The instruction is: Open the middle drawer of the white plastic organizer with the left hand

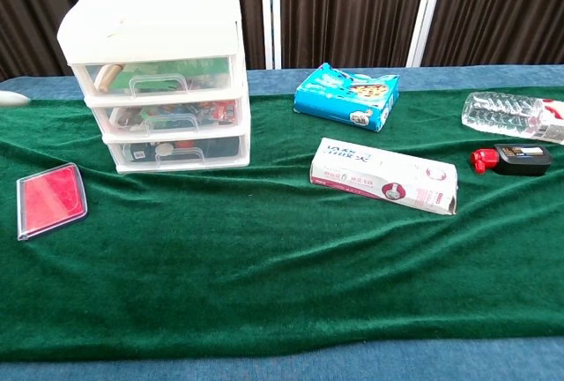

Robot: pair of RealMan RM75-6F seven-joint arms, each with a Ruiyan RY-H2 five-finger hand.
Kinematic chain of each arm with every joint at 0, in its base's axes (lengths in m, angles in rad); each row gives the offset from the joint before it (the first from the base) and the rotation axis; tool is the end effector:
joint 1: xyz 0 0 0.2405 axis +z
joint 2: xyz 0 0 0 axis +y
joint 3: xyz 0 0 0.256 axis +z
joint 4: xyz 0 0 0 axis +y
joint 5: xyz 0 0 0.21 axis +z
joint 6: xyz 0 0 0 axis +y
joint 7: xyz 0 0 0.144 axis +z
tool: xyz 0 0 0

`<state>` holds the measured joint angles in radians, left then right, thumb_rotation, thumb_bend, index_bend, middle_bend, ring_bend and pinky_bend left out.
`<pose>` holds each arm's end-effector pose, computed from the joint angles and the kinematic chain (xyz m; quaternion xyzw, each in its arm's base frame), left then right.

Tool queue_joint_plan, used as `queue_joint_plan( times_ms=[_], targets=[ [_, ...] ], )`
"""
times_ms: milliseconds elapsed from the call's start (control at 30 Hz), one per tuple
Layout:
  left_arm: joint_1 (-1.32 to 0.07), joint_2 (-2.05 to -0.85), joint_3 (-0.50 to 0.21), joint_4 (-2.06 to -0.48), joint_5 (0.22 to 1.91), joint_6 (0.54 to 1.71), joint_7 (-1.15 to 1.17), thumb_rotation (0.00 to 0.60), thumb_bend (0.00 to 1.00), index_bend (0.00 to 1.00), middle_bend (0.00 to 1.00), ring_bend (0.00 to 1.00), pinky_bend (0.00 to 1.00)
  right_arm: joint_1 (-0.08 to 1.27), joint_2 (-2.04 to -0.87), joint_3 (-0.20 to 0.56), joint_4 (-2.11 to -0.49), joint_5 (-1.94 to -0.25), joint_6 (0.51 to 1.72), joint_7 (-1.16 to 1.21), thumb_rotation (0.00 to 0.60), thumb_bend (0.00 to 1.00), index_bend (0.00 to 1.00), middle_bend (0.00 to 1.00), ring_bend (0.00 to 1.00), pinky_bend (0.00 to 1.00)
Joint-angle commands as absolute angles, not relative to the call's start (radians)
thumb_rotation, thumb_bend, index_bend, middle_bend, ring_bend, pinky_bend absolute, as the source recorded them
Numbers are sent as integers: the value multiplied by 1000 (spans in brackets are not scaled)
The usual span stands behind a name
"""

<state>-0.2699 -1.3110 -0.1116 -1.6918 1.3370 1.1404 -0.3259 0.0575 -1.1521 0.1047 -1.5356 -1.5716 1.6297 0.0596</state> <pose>-0.2577 0.2340 0.0583 -0.5095 -0.6193 -0.4675 0.3719 -0.3056 -0.1819 0.1781 0.5659 -0.3255 0.4579 0.6034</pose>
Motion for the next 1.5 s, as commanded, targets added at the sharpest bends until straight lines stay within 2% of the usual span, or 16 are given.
queue_joint_plan(
  times_ms=[33,433,1500],
  targets=[
    [-320,-1331,-138,-1697,1277,1070,-353,600,954,0,814,663,649,53,-1140,108,-1542,-1567,1635,82,600,35,36,0,0,0],
    [-419,-1373,-195,-1691,1166,913,-422,600,987,0,815,663,659,49,-1116,110,-1551,-1565,1636,134,600,35,36,0,0,0],
    [-600,-1522,-270,-1590,861,784,-247,600,1000,0,815,663,659,53,-1095,110,-1547,-1559,1618,188,600,35,36,0,0,0]
  ],
)
